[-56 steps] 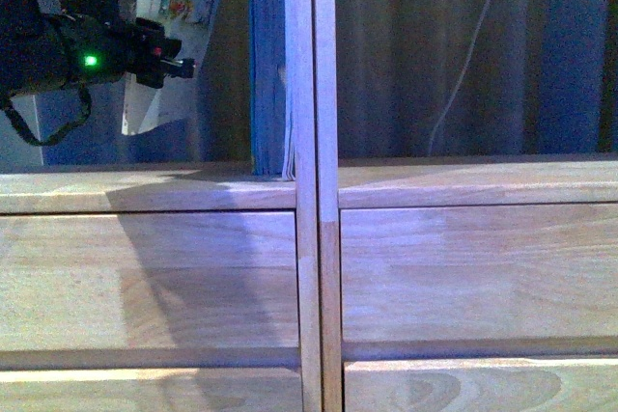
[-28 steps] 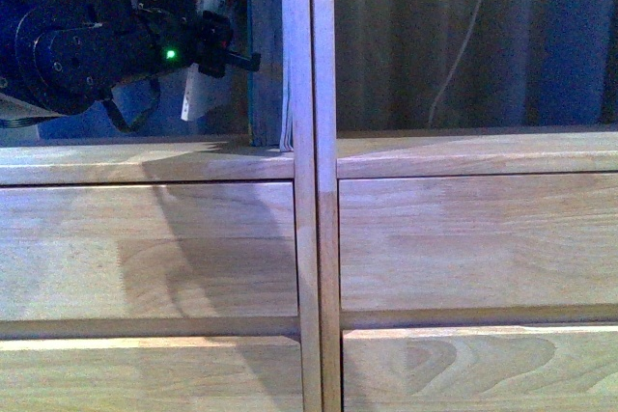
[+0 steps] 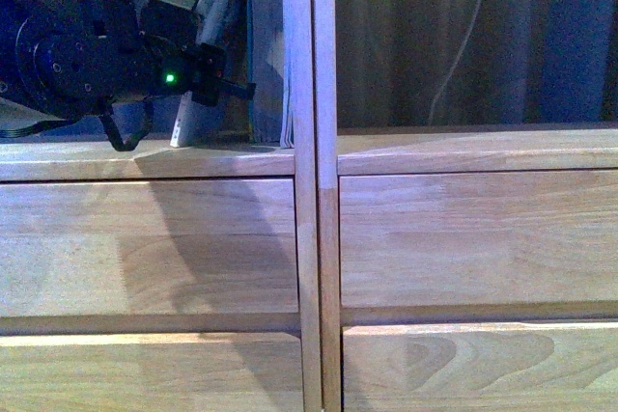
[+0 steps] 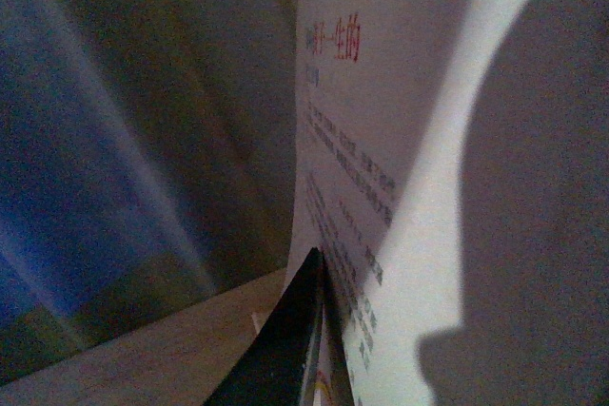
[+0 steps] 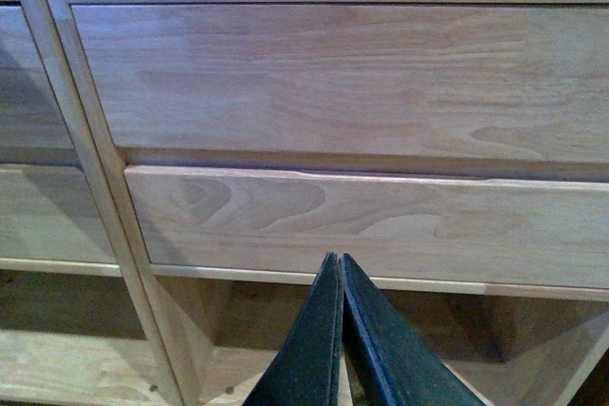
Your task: Organize books on shelf
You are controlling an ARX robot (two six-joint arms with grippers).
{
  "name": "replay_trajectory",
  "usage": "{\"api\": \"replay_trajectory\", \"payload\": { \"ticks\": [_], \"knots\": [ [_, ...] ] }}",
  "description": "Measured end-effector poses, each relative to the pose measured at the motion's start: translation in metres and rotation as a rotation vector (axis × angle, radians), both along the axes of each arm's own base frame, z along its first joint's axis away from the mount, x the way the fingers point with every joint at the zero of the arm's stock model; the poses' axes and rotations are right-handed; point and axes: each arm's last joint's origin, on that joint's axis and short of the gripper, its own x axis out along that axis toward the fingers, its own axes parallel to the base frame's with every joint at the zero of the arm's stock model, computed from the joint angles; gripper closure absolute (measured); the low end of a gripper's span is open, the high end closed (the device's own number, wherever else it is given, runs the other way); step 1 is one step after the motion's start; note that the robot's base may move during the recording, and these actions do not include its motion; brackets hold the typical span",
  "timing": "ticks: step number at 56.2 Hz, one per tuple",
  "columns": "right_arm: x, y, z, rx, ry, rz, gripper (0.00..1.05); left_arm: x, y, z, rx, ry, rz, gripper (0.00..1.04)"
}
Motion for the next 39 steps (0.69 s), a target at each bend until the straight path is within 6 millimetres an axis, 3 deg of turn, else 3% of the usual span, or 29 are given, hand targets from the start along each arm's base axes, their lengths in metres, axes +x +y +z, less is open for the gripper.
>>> {"api": "replay_trajectory", "payload": {
  "ticks": [8, 23, 30, 39],
  "knots": [
    [0.0, 0.0, -0.003, 0.0, -0.001, 0.0, 1.02, 0.0, 0.0, 0.001, 0.007, 0.028, -0.016, 0.84],
    [0.0, 0.0, -0.01, 0.0, -0.001, 0.0, 1.02, -0.007, 0.002, -0.006, -0.024, 0.059, -0.008, 0.45],
    [-0.001, 0.0, -0.016, -0.001, -0.006, 0.001, 1.02, -0.025, 0.006, -0.005, -0.04, 0.041, -0.021, 0.28],
    [-0.001, 0.0, -0.016, -0.001, -0.011, 0.0, 1.02, -0.068, 0.016, 0.004, -0.045, -0.004, -0.036, 0.06]
  ]
}}
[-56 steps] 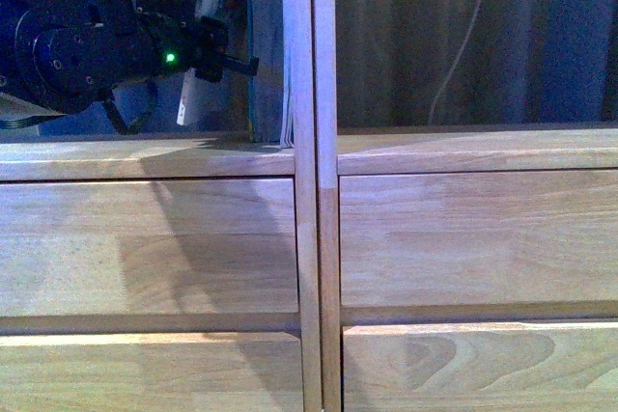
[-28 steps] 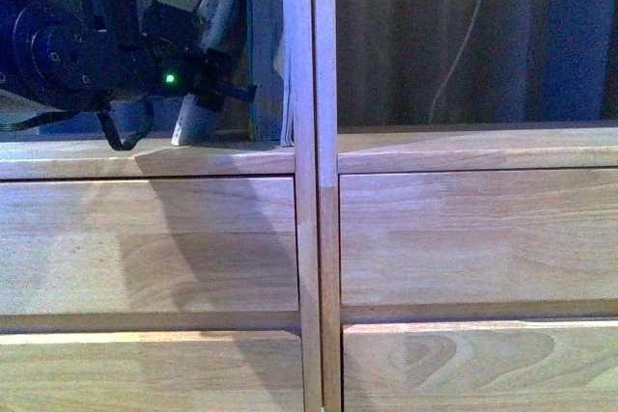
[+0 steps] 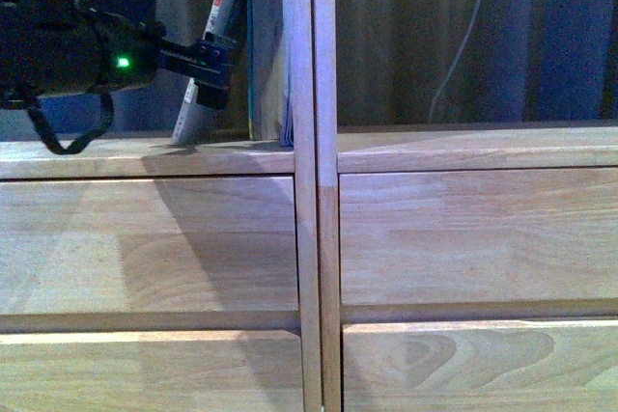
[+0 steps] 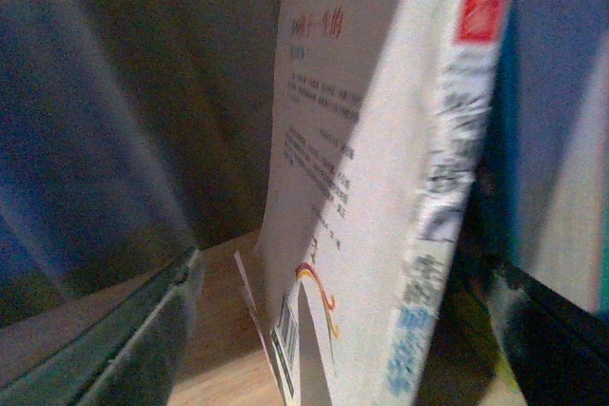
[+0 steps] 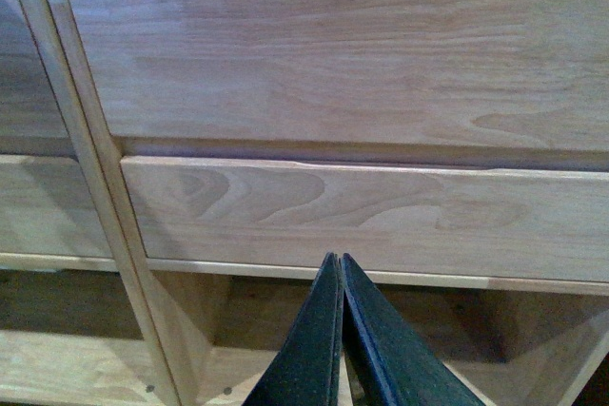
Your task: Organize books on shelf
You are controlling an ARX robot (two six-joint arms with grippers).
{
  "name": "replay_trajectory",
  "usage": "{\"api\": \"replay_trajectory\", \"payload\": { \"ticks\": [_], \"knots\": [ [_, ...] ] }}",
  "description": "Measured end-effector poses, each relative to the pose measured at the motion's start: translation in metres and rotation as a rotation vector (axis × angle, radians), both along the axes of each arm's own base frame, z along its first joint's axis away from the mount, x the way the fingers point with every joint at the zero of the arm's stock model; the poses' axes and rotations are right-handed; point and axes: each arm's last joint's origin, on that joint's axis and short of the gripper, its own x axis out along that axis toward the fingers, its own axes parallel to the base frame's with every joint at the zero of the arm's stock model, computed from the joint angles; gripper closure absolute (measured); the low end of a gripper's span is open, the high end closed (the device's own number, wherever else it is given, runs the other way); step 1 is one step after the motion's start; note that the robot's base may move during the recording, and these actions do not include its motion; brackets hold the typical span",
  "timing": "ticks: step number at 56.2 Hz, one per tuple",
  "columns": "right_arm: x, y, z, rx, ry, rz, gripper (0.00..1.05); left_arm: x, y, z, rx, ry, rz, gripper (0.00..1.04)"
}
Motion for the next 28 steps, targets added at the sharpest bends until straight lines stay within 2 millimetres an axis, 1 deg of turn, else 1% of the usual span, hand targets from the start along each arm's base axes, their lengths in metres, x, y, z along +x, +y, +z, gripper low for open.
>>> {"api": "replay_trajectory", "payload": {
  "ticks": [5, 6, 10, 11, 14, 15, 16, 19, 20, 21, 27, 28],
  "knots": [
    [0.0, 0.0, 0.0, 0.0, -0.001, 0.0, 1.02, -0.026, 0.008, 0.003, -0.014, -0.007, 0.006, 0.08],
    [0.0, 0.0, 0.0, 0.0, -0.001, 0.0, 1.02, -0.037, 0.013, 0.004, -0.016, -0.011, 0.014, 0.08],
    [0.0, 0.0, 0.0, 0.0, -0.001, 0.0, 1.02, -0.066, 0.028, 0.002, -0.03, -0.008, 0.03, 0.07],
    [0.0, 0.0, 0.0, 0.0, -0.001, 0.0, 1.02, -0.077, 0.034, 0.001, -0.033, -0.008, 0.036, 0.07],
    [0.0, 0.0, 0.0, 0.0, -0.001, 0.0, 1.02, -0.099, 0.049, -0.001, -0.053, -0.004, 0.046, 0.07],
    [0.0, 0.0, 0.0, 0.0, -0.002, 0.0, 1.02, -0.109, 0.055, -0.003, -0.059, -0.011, 0.059, 0.07],
    [0.0, 0.0, 0.0, 0.0, -0.001, 0.0, 1.02, -0.113, 0.058, -0.003, -0.059, -0.015, 0.062, 0.07],
    [0.0, 0.0, 0.0, 0.0, -0.002, 0.0, 1.02, -0.144, 0.074, -0.007, -0.084, -0.021, 0.071, 0.07],
    [0.0, 0.0, 0.0, 0.0, -0.001, 0.0, 1.02, -0.151, 0.077, -0.009, -0.088, -0.023, 0.072, 0.07],
    [0.0, 0.0, 0.0, 0.0, -0.001, 0.0, 1.02, -0.164, 0.081, -0.011, -0.096, -0.026, 0.068, 0.07],
    [0.0, 0.0, 0.0, 0.0, -0.002, 0.0, 1.02, -0.209, 0.087, -0.024, -0.105, -0.046, 0.032, 0.07],
    [0.0, 0.0, 0.0, 0.0, -0.002, 0.0, 1.02, -0.213, 0.088, -0.025, -0.106, -0.05, 0.032, 0.07]
  ]
}}
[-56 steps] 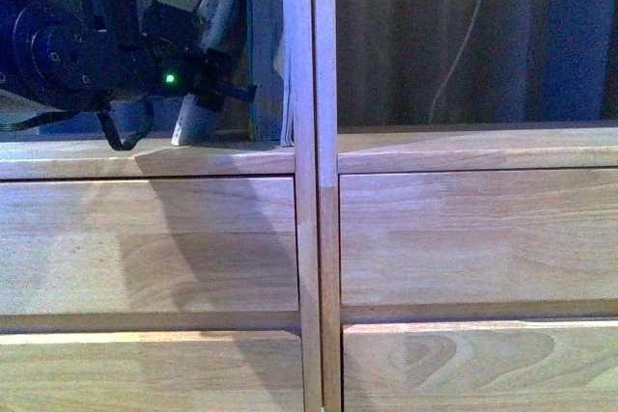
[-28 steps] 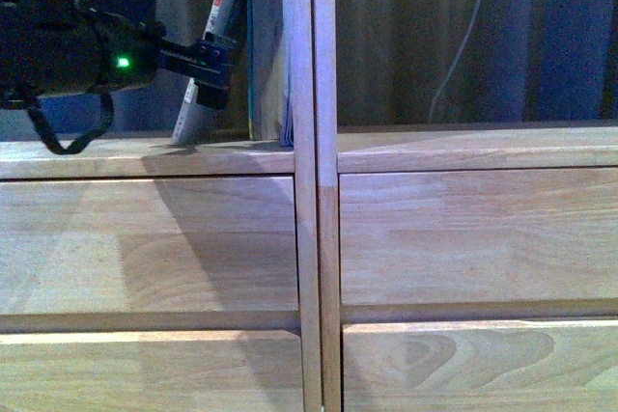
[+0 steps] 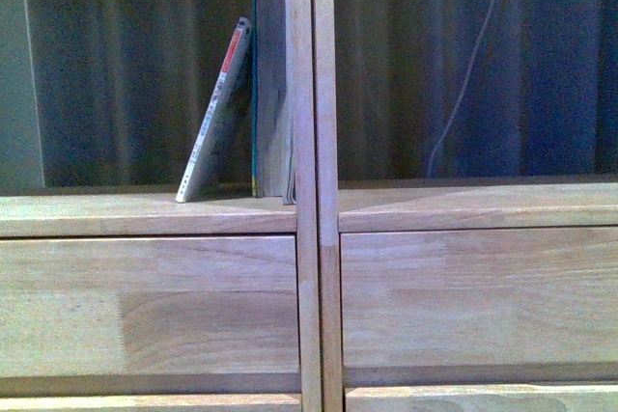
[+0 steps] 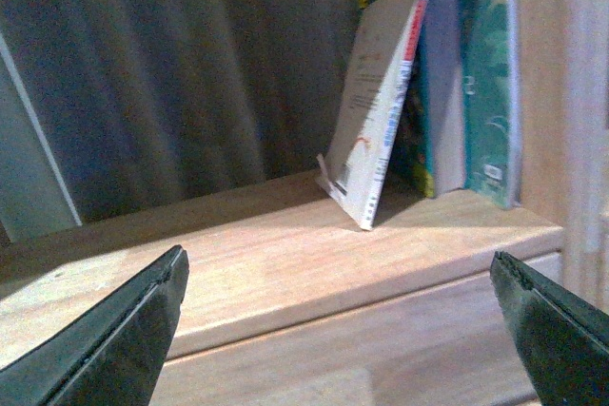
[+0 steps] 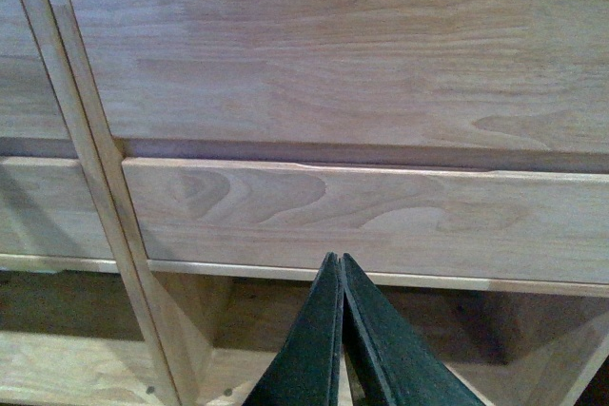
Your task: Organize books on shelf
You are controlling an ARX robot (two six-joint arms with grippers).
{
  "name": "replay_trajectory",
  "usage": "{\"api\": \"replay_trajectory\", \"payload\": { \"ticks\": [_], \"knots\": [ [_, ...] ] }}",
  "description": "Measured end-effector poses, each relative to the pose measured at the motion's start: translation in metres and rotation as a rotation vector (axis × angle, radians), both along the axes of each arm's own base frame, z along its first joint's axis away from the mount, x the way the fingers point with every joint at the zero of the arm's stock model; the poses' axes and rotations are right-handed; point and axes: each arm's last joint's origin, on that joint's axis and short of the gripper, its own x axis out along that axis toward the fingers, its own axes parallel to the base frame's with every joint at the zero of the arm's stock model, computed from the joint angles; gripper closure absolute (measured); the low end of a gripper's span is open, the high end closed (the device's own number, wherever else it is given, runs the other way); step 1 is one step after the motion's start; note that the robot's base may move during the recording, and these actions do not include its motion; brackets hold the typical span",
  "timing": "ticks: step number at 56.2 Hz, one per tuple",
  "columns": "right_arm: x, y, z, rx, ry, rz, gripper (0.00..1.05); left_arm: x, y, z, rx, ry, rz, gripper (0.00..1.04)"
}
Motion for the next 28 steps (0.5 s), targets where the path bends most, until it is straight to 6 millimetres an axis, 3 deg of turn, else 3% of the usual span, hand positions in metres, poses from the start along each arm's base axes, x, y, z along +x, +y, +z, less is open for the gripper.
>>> {"api": "replay_trajectory", "payload": {
  "ticks": [11, 21, 28],
  "knots": [
    [0.0, 0.0, 0.0, 0.0, 0.0, 0.0, 1.02, -0.06, 0.009, -0.03, -0.098, 0.059, -0.037, 0.08],
    [0.0, 0.0, 0.0, 0.0, 0.0, 0.0, 1.02, -0.08, 0.0, -0.056, -0.194, 0.267, 0.25, 0.36],
    [0.0, 0.0, 0.0, 0.0, 0.0, 0.0, 1.02, -0.083, 0.001, -0.075, -0.197, 0.296, 0.278, 0.55]
  ]
}}
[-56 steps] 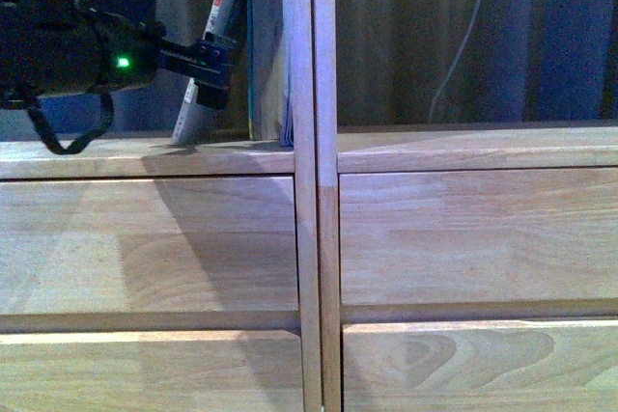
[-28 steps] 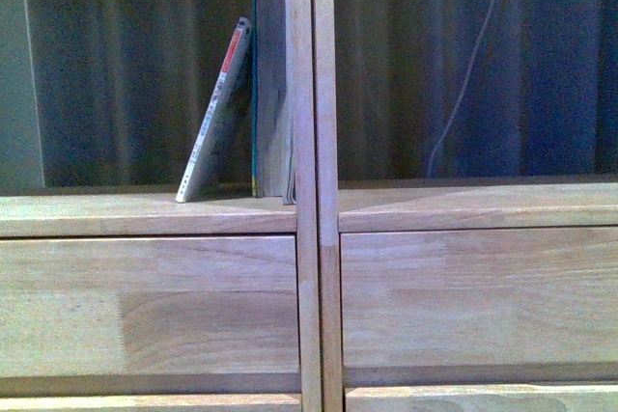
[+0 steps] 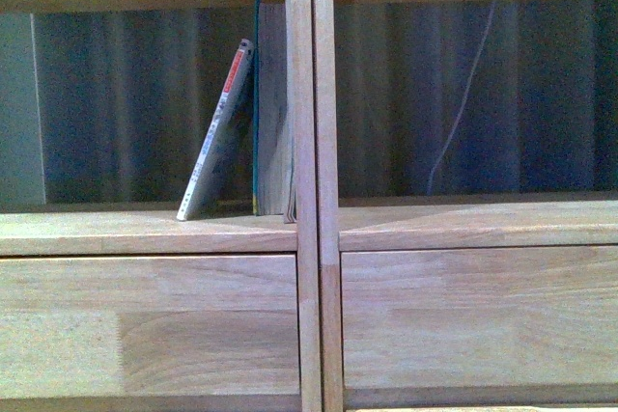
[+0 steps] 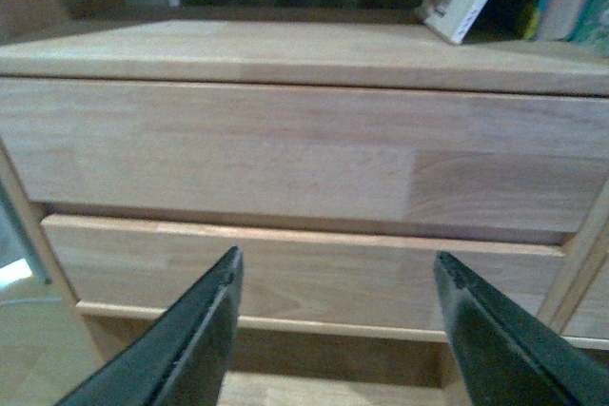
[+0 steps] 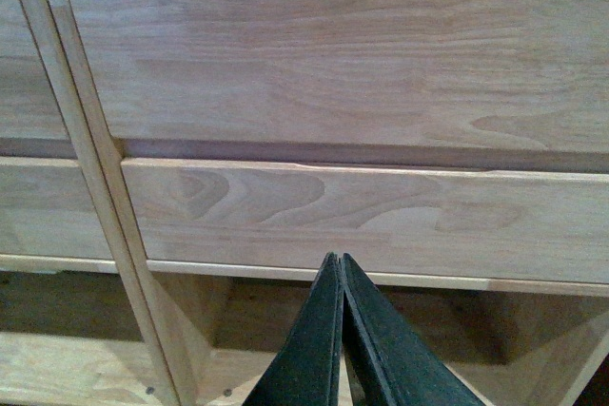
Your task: Organize books on shelf
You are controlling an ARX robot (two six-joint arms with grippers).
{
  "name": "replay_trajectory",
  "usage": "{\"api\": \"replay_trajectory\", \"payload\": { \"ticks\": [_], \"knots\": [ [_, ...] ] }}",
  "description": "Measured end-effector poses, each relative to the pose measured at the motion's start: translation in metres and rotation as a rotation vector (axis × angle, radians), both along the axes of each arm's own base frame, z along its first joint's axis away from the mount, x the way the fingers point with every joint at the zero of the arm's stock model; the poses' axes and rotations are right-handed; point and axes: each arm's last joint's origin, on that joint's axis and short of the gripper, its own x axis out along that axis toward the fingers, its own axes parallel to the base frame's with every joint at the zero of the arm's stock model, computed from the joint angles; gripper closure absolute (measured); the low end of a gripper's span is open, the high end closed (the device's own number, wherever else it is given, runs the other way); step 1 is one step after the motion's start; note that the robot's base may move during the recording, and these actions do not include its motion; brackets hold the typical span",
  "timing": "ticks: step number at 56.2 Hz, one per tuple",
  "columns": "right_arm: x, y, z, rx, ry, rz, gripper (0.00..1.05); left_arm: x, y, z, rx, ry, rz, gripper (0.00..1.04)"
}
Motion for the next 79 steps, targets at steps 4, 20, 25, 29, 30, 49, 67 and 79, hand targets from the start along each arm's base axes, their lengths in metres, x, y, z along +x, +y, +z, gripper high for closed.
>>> {"api": "replay_trajectory", "payload": {
  "ticks": [4, 20, 25, 29, 30, 49, 67, 79],
  "knots": [
    [0.0, 0.0, 0.0, 0.0, 0.0, 0.0, 1.02, -0.003, 0.0, -0.008, 0.0, -0.004, -0.002, 0.68],
    [0.0, 0.0, 0.0, 0.0, 0.0, 0.0, 1.02, -0.011, 0.0, -0.032, -0.005, -0.004, -0.003, 1.02],
    [0.0, 0.0, 0.0, 0.0, 0.0, 0.0, 1.02, -0.013, 0.0, -0.038, -0.005, -0.008, -0.003, 1.02],
    [0.0, 0.0, 0.0, 0.0, -0.001, 0.0, 1.02, -0.014, 0.0, -0.041, -0.004, -0.013, -0.003, 1.02],
    [0.0, 0.0, 0.0, 0.0, -0.001, 0.0, 1.02, -0.015, 0.0, -0.041, -0.004, -0.014, -0.003, 1.02],
    [0.0, 0.0, 0.0, 0.0, -0.001, 0.0, 1.02, -0.021, 0.0, -0.053, -0.004, -0.008, -0.003, 1.02],
    [0.0, 0.0, 0.0, 0.0, -0.001, 0.001, 1.02, -0.03, 0.0, -0.067, -0.005, -0.011, -0.003, 1.02],
    [0.0, 0.0, 0.0, 0.0, -0.001, 0.0, 1.02, -0.031, 0.0, -0.067, -0.005, -0.015, -0.003, 1.01]
  ]
}}
